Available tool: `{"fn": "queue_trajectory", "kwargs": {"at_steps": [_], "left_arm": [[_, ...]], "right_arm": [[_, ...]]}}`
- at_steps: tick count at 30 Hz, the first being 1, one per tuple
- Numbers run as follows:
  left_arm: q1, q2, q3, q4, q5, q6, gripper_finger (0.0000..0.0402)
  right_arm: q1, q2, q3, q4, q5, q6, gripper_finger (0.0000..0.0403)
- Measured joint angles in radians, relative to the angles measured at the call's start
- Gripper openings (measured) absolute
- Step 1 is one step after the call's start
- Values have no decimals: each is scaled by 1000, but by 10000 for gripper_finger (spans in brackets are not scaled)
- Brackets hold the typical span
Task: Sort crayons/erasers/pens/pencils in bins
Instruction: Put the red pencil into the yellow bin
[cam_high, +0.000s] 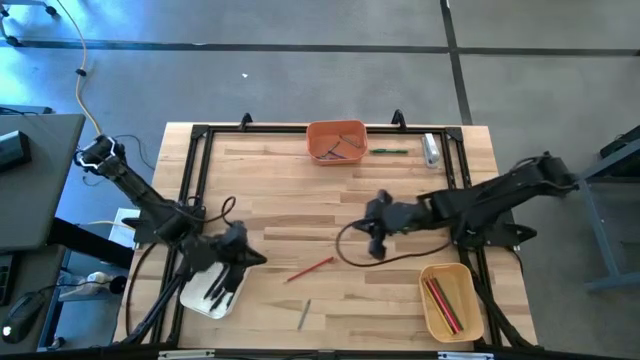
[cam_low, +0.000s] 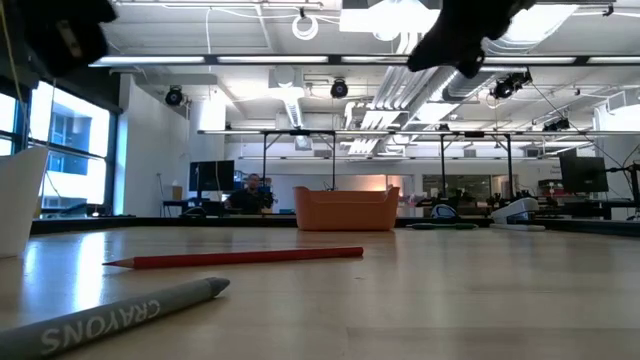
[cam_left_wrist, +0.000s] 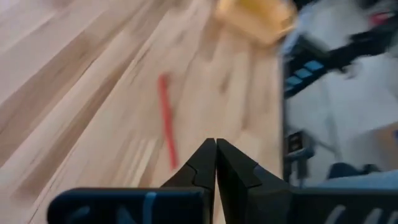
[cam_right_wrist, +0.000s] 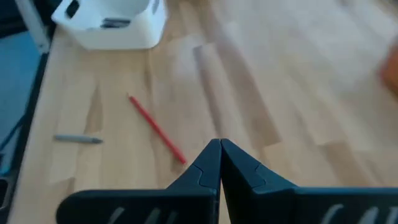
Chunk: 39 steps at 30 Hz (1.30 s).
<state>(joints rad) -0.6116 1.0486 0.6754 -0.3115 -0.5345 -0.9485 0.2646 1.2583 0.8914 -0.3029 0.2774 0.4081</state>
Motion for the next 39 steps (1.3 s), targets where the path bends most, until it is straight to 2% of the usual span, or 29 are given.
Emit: {"fn": "queue_trajectory", "kwargs": {"at_steps": [4,7,9,11,13,15,21,28,33,39], "left_arm": [[103,-31,-136,361,100,207,1],[176,-34,-217,616,152,261,0],[211,-34,-250,715,169,300,0],[237,-34,-273,734,131,316,0],[252,-36,-303,727,44,311,0],[262,-40,-329,731,1,309,0],[262,-95,-422,808,17,343,0],[264,-211,-499,795,53,387,0],[264,-293,-524,769,55,387,0],[264,-336,-526,768,31,403,0]], "right_arm": [[-39,124,85,-11,-125,-29,0],[-71,195,148,-14,-209,-84,0],[-86,237,188,-14,-255,-134,0],[-97,273,222,-31,-311,-180,0],[-103,313,264,-48,-364,-219,0],[-103,356,312,-91,-380,-251,0],[-77,538,492,-212,-342,-284,0],[-47,739,670,-367,-315,-264,0],[-33,835,732,-447,-315,-329,0],[-33,869,734,-500,-315,-347,10]]}}
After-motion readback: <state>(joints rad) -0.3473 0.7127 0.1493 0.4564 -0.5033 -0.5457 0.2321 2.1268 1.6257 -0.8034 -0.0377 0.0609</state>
